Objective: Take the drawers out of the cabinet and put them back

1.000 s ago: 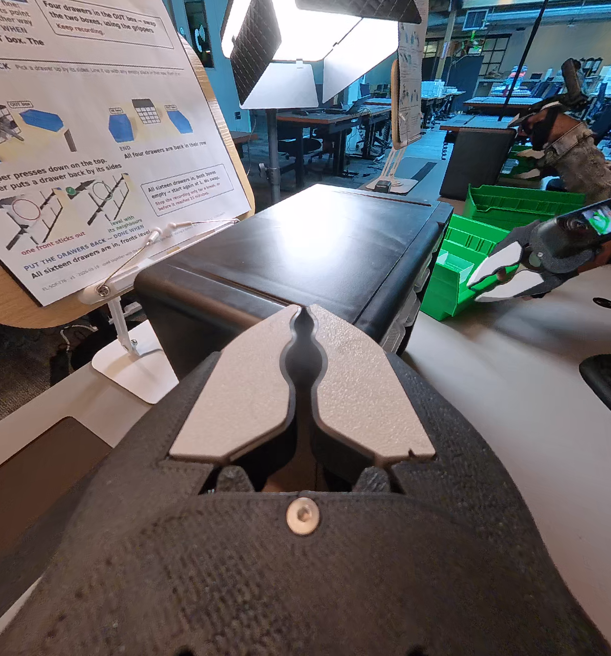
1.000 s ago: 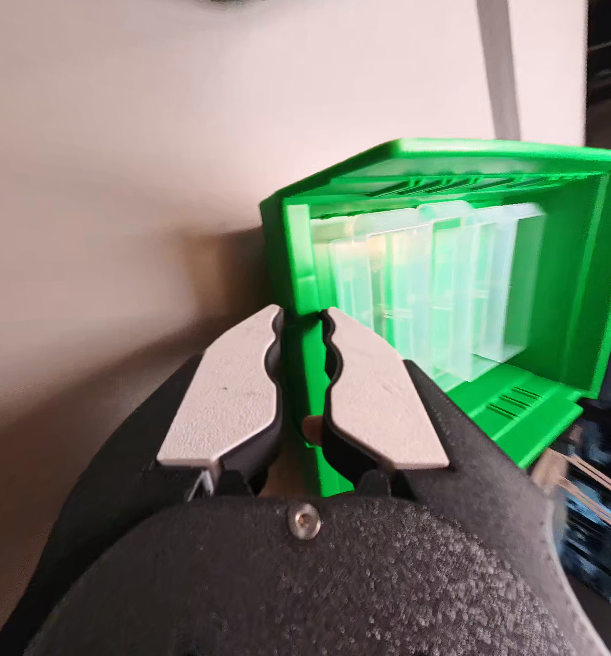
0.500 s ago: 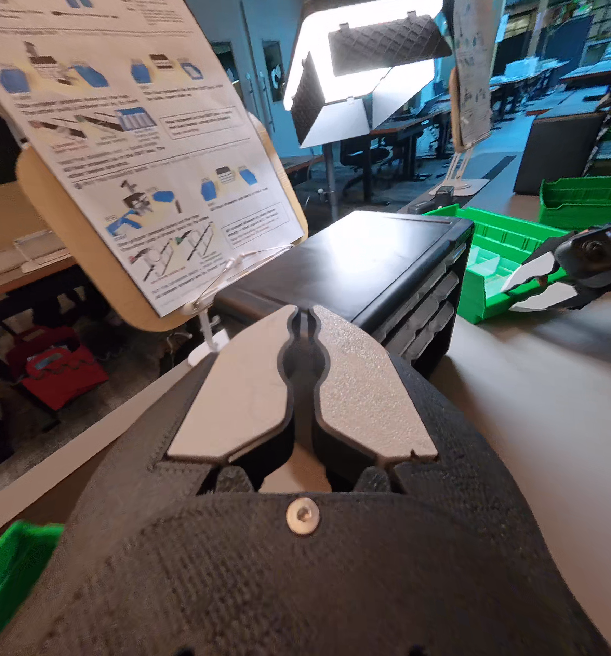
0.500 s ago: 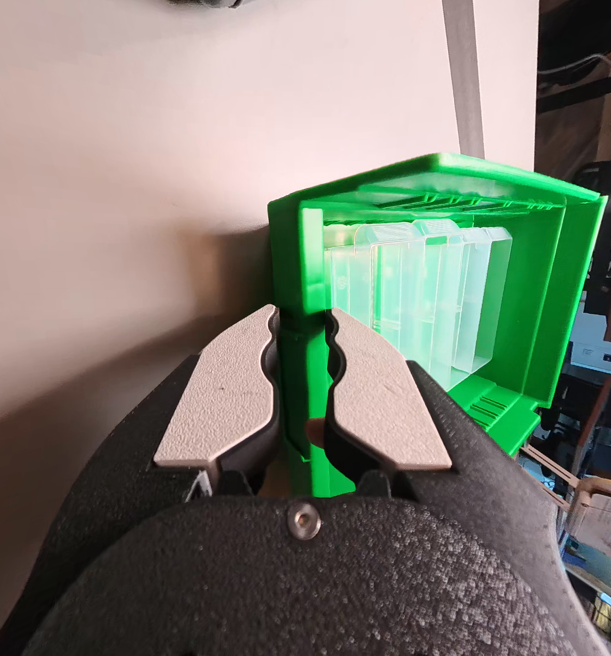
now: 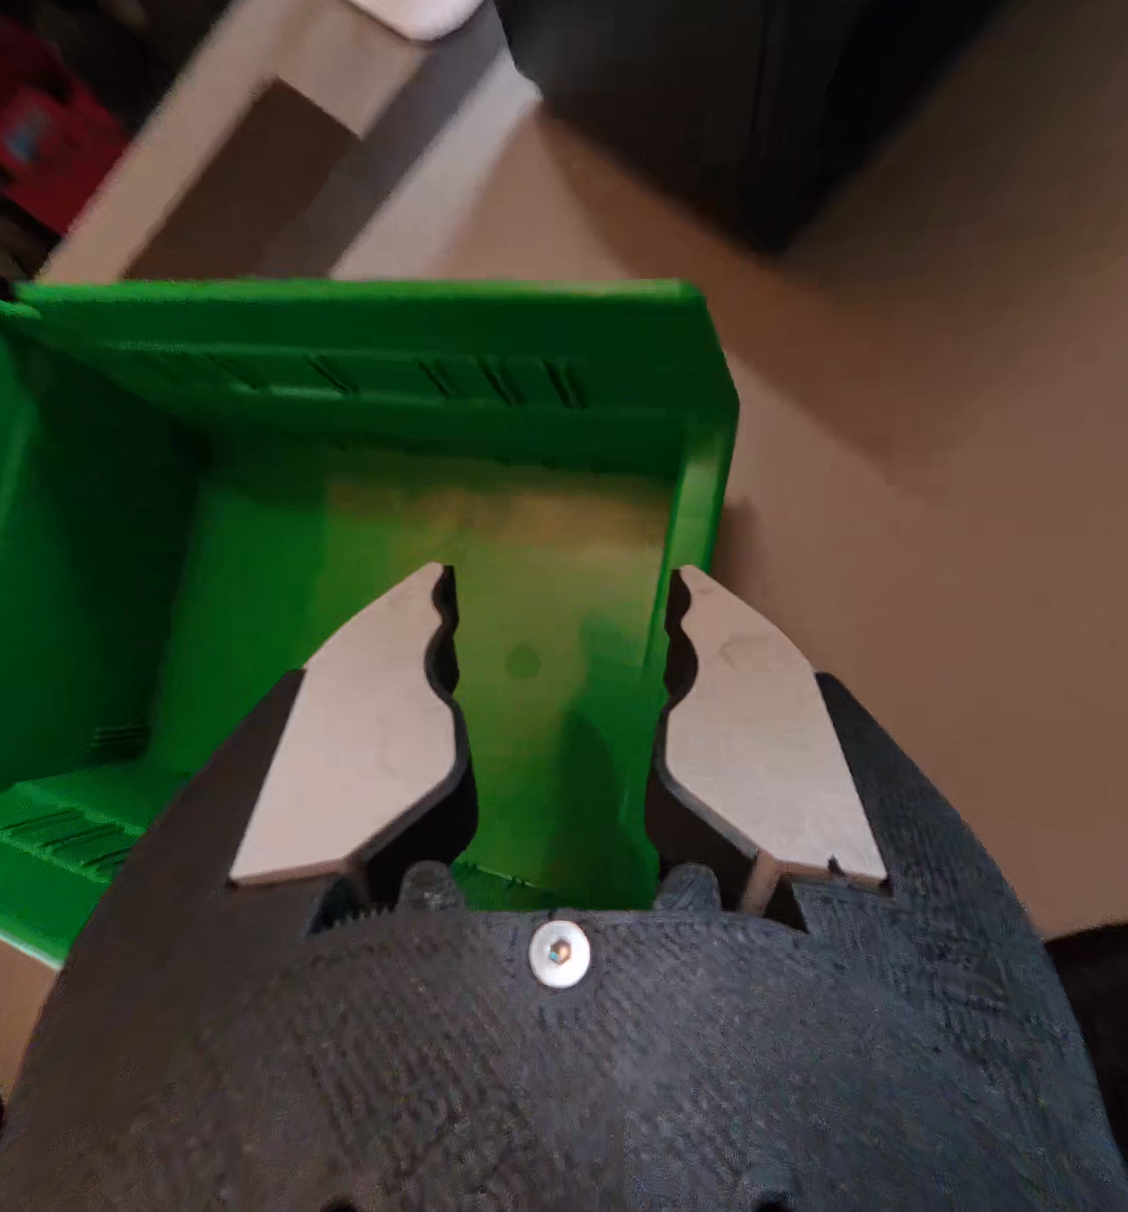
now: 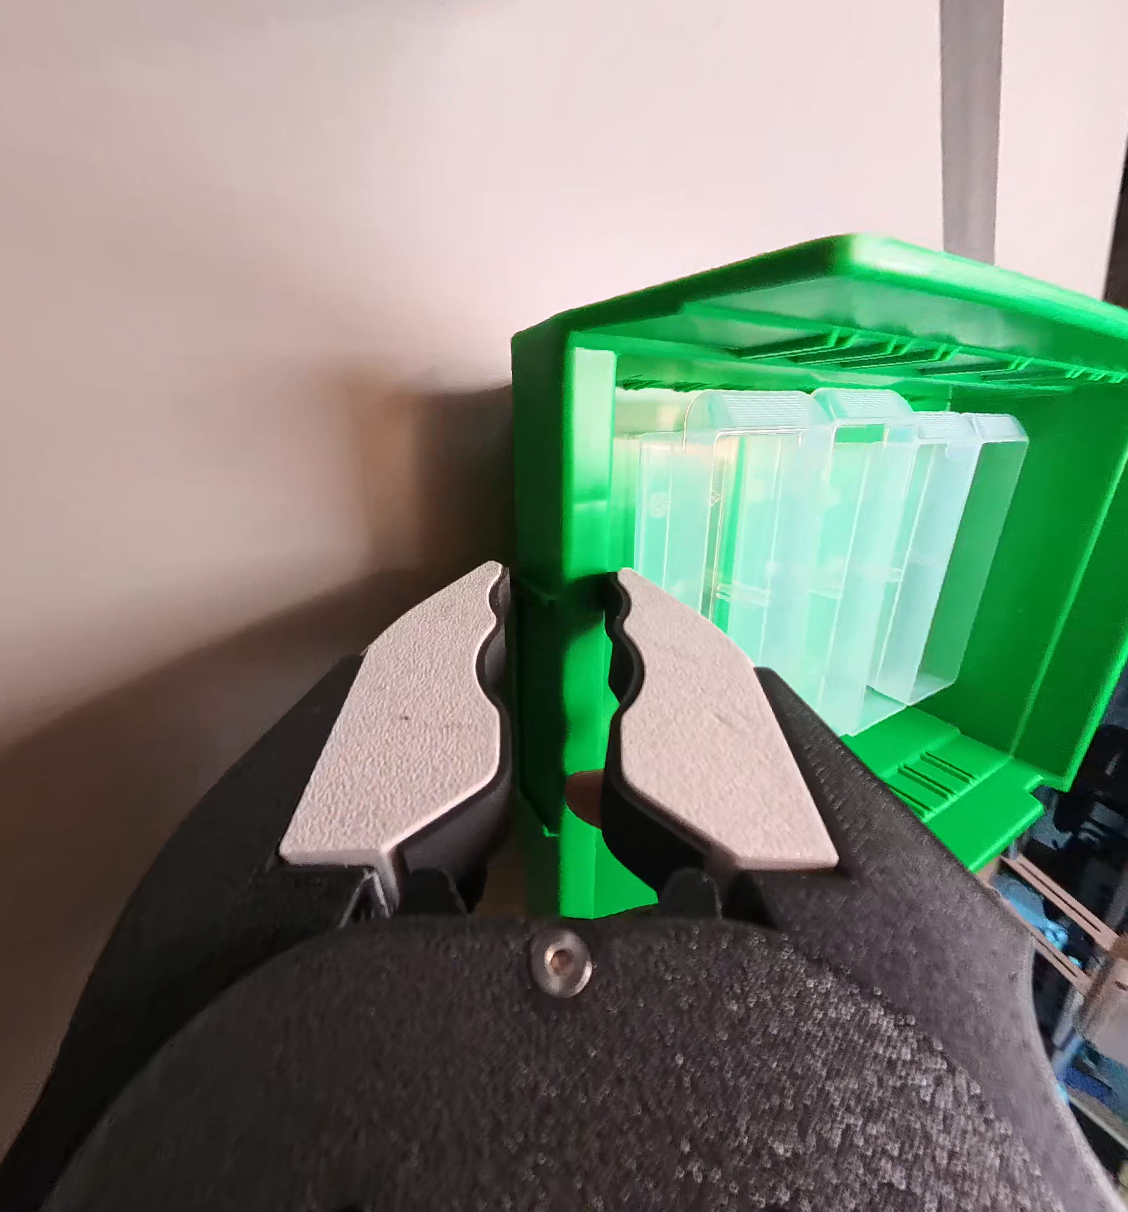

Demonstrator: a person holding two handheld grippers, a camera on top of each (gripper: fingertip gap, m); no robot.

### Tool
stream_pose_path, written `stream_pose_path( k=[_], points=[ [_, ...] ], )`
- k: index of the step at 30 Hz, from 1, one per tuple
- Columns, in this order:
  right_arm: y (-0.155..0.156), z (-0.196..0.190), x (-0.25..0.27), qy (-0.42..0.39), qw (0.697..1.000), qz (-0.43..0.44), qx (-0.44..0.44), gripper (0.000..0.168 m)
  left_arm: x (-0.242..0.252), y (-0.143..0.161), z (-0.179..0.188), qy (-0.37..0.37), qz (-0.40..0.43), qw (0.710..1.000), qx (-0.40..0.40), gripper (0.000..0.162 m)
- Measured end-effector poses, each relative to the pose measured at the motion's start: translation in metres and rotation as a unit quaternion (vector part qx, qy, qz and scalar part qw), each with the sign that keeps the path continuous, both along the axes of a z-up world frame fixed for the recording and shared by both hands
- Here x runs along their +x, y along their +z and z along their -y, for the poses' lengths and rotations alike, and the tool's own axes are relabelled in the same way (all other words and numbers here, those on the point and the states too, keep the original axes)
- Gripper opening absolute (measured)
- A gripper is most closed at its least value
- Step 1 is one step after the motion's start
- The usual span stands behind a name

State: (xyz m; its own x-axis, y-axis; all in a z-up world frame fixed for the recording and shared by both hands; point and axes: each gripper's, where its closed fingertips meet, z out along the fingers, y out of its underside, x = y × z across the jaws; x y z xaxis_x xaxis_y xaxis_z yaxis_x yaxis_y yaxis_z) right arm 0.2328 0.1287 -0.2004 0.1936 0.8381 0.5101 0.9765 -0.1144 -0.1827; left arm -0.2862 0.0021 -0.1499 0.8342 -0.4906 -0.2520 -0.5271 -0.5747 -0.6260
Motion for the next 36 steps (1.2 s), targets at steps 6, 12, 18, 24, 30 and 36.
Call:
stream_pose_path(
  k=[6,12,18,24,30,36],
  points=[
    [0.001,0.059,-0.029,0.065,0.997,-0.003,-0.027,0.026,0.012,-0.030,0.007,-0.023,-0.048,0.997,-0.054,0.053],
    [0.001,0.121,-0.060,0.125,0.992,0.003,-0.023,0.027,0.031,-0.037,0.013,-0.065,-0.062,0.991,-0.097,0.043],
    [0.002,0.163,-0.082,0.176,0.984,0.003,-0.007,0.027,0.030,-0.062,0.012,-0.071,-0.150,0.977,-0.131,0.036],
    [0.031,0.196,-0.094,0.190,0.975,-0.114,0.018,0.018,0.059,-0.063,-0.001,-0.102,-0.150,0.980,-0.085,0.030],
    [0.094,0.186,-0.043,0.062,0.945,-0.293,0.135,0.027,0.098,-0.063,0.005,-0.170,-0.156,0.971,-0.066,0.030],
    [0.097,0.167,0.049,-0.136,0.885,-0.402,0.194,0.038,0.125,-0.059,0.021,-0.242,-0.203,0.948,-0.039,0.031]
  ],
)
